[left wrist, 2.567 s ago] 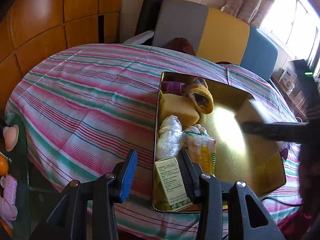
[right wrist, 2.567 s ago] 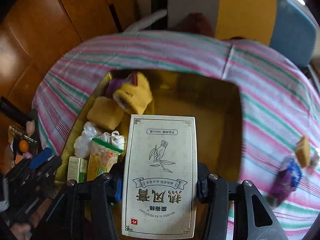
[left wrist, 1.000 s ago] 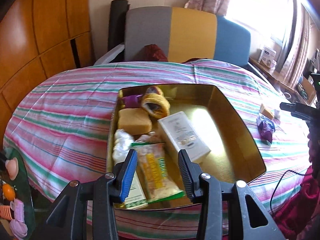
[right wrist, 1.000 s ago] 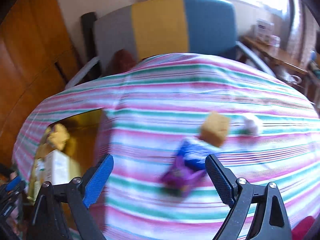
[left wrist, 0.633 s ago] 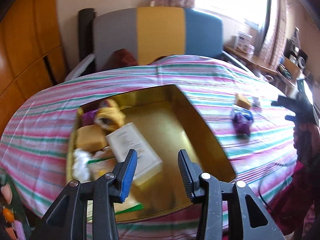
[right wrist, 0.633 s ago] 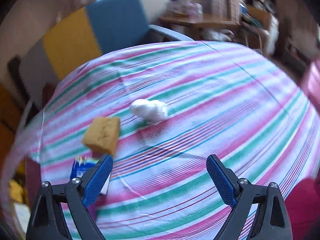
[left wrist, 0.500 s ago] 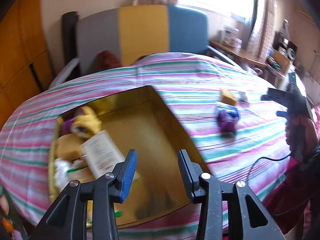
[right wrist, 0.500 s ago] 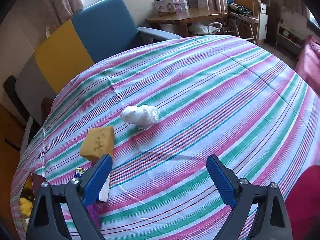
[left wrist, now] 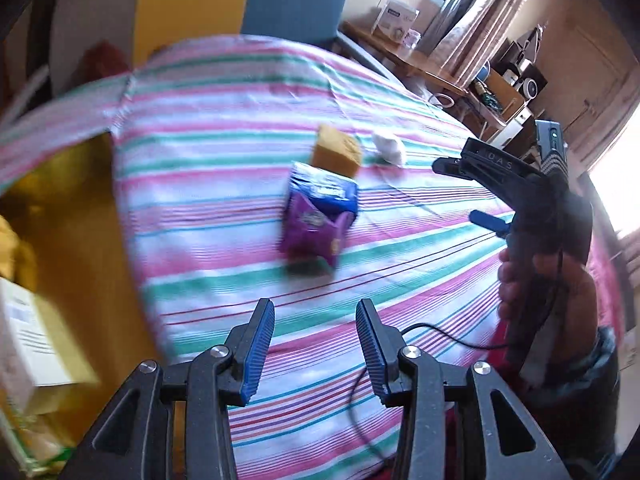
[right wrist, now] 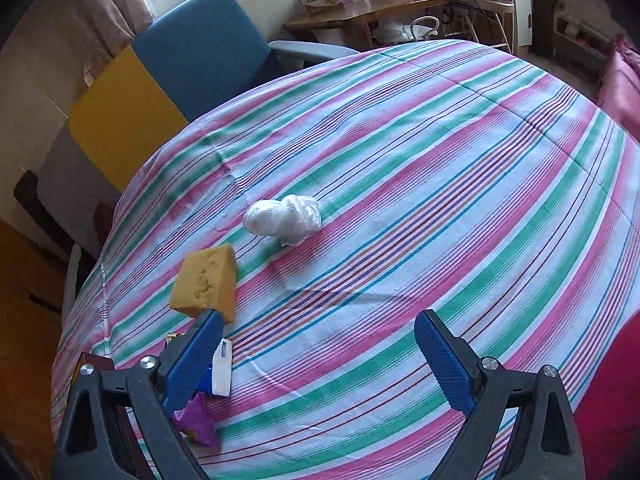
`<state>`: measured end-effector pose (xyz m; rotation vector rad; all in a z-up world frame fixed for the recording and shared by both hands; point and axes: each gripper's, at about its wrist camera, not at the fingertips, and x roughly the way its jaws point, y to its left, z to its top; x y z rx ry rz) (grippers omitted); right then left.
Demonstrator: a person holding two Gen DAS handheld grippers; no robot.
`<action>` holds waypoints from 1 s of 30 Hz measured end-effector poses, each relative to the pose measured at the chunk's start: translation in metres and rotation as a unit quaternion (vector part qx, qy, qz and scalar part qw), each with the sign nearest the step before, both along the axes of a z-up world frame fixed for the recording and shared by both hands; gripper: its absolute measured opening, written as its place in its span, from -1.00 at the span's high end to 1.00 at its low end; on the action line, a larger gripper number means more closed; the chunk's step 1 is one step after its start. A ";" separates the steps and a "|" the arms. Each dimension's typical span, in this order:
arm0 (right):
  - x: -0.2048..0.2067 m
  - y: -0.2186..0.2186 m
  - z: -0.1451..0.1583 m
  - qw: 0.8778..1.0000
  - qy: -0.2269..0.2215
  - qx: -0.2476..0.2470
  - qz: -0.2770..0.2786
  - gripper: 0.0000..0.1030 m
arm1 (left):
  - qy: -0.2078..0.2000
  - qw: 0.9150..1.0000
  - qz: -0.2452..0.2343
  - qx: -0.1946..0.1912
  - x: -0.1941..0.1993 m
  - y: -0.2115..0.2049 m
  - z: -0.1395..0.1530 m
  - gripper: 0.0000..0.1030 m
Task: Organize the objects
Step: 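Move both tools back toward the remaining item pile, then grasp the purple snack wrapper with the left tool and lift it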
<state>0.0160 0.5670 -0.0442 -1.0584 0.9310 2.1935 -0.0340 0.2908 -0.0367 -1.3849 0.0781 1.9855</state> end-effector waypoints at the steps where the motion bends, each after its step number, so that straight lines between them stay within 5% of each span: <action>1: 0.000 0.000 0.000 1.000 0.003 -0.002 0.001 -0.90 | -0.008 1.000 0.002 -0.001 -0.001 0.006 -0.004 0.17; 8: -0.003 0.005 -0.001 1.000 0.010 -0.016 0.013 -0.91 | -0.119 0.989 0.067 0.048 -0.034 0.033 -0.045 0.14; 14: -0.006 0.007 -0.004 0.999 0.013 -0.031 0.025 -0.92 | -0.151 0.978 0.130 0.068 -0.059 0.039 -0.058 0.02; 20: -0.009 0.006 -0.006 0.999 0.014 -0.035 0.032 -0.92 | -0.120 0.984 0.128 0.031 -0.076 0.060 -0.064 -0.02; 24: -0.009 0.006 -0.008 0.999 0.011 -0.037 0.032 -0.92 | -0.069 0.994 0.082 -0.011 -0.071 0.068 -0.060 0.29; 30: -0.015 0.001 -0.007 0.999 0.000 -0.031 0.042 -0.92 | 0.001 0.999 0.005 -0.052 -0.036 0.061 -0.055 0.36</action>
